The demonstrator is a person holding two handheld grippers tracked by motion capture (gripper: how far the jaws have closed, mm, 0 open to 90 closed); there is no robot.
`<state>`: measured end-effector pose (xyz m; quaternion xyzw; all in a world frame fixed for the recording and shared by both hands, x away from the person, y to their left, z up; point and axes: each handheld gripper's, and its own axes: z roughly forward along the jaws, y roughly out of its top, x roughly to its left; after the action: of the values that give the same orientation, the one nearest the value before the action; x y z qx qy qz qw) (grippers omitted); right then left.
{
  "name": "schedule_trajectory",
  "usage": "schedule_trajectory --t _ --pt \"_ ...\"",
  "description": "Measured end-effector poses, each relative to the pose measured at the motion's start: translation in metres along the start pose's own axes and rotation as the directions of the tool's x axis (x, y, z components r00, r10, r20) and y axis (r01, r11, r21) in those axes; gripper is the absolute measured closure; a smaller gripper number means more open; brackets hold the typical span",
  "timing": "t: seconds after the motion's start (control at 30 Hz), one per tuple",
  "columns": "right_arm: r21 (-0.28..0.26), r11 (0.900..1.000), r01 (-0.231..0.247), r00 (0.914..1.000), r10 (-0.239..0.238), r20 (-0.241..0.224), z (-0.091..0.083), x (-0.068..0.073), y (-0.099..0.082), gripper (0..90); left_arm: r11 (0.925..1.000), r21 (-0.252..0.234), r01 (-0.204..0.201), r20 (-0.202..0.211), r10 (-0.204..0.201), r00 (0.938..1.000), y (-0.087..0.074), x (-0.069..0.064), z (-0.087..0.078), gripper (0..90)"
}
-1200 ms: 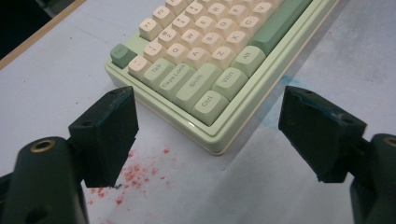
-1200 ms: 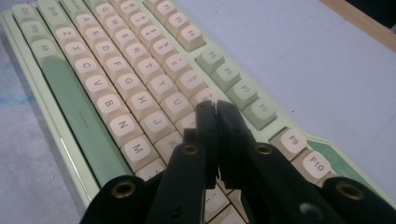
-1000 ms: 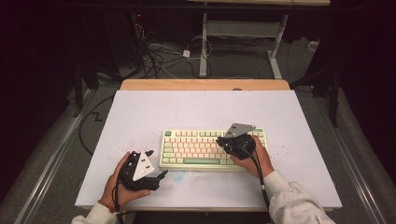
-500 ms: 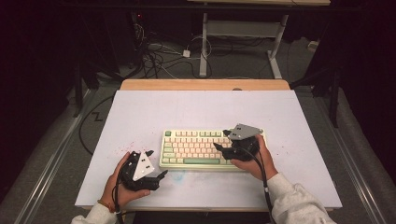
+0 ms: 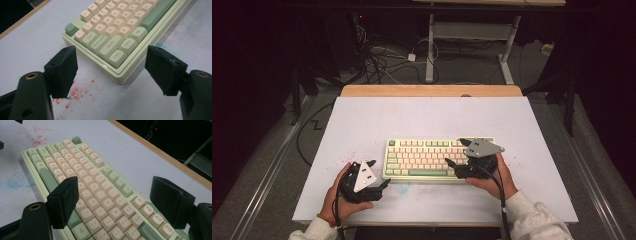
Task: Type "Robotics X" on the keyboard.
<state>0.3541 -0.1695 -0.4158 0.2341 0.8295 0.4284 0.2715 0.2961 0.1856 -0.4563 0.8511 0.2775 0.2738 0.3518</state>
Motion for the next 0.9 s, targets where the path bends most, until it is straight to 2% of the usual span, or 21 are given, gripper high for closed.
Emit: schedule_trajectory --t 0.13,0.27,0.4,0.43,0.5,0.63,0.8,0.9 --pt "-0.005 0.9998 0.018 0.9997 -0.018 0.018 -0.009 0.003 -0.006 24.2 1.0000 0.000 0.002 -0.003 -0.002 1.0000 0.000 0.000 0.000 27.0" --pt "-0.018 0.9997 0.017 0.9989 -0.016 0.044 -0.021 0.003 -0.013 24.7 0.9989 -0.023 0.041 0.024 -0.041 0.9989 0.001 0.003 -0.002 33.2" --pt "-0.010 0.9998 0.016 0.9980 -0.016 0.061 -0.031 0.003 -0.022 24.7 0.9971 -0.031 0.070 0.039 -0.069 0.9969 0.002 0.005 -0.003 44.9" --pt "-0.006 0.9999 0.011 0.9980 -0.011 0.063 -0.033 0.003 -0.025 24.7 0.9975 -0.028 0.064 0.039 -0.063 0.9973 0.003 0.007 -0.003 47.4" --pt "0.006 1.0000 0.002 0.9977 -0.002 0.067 -0.038 0.002 -0.030 24.6 0.9963 -0.010 0.085 0.051 -0.085 0.9951 0.004 0.008 -0.001 55.5" --pt "0.011 0.9997 -0.021 0.9973 0.020 0.071 -0.047 -0.001 -0.041 24.5 0.9945 -0.018 0.103 0.072 -0.101 0.9922 0.008 0.013 0.000 71.4" --pt "0.027 0.9984 -0.049 0.9962 0.047 0.073 -0.054 -0.002 -0.052 24.5 0.9952 0.004 0.098 0.075 -0.098 0.9923 0.015 0.015 0.005 82.7" --pt "0.041 0.9977 -0.055 0.9962 0.052 0.069 -0.056 -0.001 -0.056 24.4 0.9963 -0.018 0.084 0.072 -0.082 0.9940 0.019 0.015 0.007 87.3"
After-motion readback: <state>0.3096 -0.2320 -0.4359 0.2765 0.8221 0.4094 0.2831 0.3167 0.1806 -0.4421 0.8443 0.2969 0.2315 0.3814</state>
